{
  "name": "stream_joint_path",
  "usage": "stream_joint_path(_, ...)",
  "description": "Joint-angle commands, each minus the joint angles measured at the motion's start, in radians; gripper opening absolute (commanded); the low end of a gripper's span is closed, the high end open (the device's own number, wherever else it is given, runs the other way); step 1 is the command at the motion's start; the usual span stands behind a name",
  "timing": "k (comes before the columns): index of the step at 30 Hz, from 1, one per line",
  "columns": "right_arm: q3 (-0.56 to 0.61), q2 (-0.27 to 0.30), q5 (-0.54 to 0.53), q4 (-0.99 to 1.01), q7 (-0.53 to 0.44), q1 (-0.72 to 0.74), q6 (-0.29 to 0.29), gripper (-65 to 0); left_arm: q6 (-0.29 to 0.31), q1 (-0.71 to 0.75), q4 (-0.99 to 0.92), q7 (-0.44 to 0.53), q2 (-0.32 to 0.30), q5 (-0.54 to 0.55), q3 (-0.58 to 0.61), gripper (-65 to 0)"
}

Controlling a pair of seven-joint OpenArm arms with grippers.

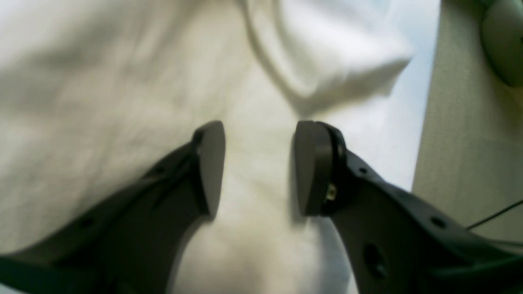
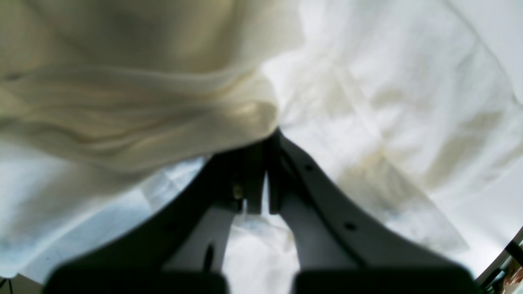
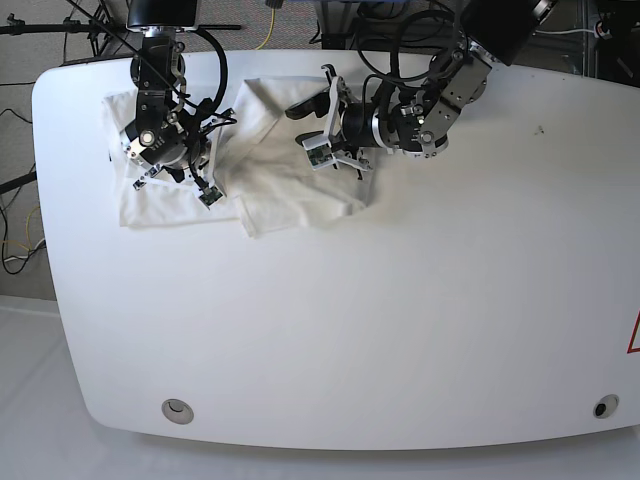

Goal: Fold the T-shirt properly
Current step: 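Open the left gripper and lift it off the shirt, then move the right gripper away from the shirt, releasing the fabric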

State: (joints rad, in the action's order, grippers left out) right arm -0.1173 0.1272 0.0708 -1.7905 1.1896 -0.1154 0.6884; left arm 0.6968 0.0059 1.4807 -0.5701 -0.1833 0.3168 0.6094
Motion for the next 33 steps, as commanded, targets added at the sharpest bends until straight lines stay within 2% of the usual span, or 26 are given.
stream_joint_path(1, -0.002, 0.002, -0.009, -0.009, 0.002, 0.004, 0.003, -65.0, 0.001, -0.011, -0.019, 0.028, 0.0, 0.005, -0.001, -38.4)
stream_joint_path(7, -0.003, 0.004, -0.009, -0.01, 0.002, 0.004, 0.003, -65.0, 0.001, -0.011, -0.059, 0.077, -0.015, 0.005, -0.001, -38.4)
stream_joint_path(25, -0.005, 0.048, -0.009, -0.015, 0.002, 0.026, 0.003, -65.0, 0.001, -0.017, -0.084, 0.083, -0.071, 0.005, -0.009, -38.4)
stream_joint_path(33, -0.086, 0.052, -0.01, -0.018, 0.002, 0.044, 0.007, -65.0, 0.001, -0.02, -0.081, 0.083, -0.106, 0.005, -0.012, -38.4)
